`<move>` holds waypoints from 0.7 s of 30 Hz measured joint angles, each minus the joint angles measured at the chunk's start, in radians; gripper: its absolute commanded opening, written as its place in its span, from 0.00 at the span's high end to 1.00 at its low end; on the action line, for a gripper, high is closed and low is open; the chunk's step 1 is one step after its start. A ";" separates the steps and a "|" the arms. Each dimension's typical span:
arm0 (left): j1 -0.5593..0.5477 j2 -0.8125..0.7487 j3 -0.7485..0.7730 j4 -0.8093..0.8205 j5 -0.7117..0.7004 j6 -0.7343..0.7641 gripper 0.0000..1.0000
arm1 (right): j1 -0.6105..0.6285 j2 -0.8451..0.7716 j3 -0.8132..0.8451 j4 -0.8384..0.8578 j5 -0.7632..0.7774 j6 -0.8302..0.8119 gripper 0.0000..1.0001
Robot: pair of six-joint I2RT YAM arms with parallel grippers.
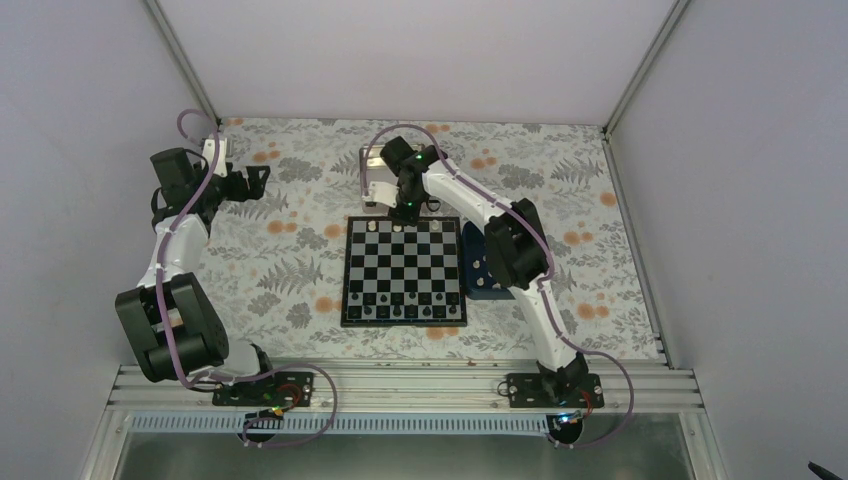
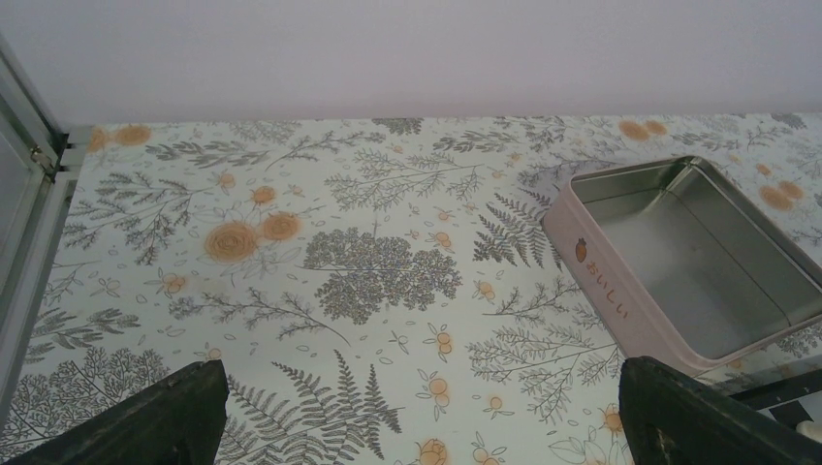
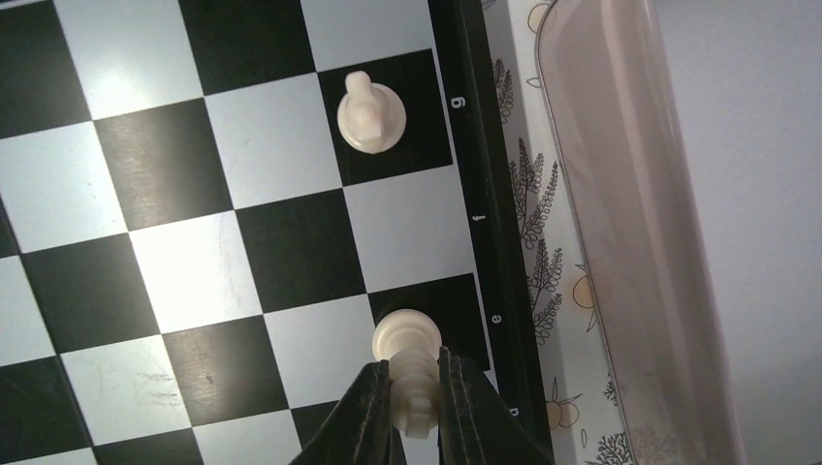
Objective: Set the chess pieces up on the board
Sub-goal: Place the chess piece on the chessboard.
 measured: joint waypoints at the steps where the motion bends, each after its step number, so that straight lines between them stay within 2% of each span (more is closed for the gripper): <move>1: 0.000 0.000 0.000 0.000 0.000 0.000 0.00 | 0.000 0.004 0.000 0.000 0.003 0.000 0.94; 16: 0.000 0.000 0.000 0.000 0.000 0.000 0.00 | 0.000 0.009 0.002 0.003 0.021 -0.002 0.93; 21: 0.000 0.000 0.000 0.000 0.000 0.000 0.00 | 0.000 0.009 0.002 0.007 0.021 -0.002 0.86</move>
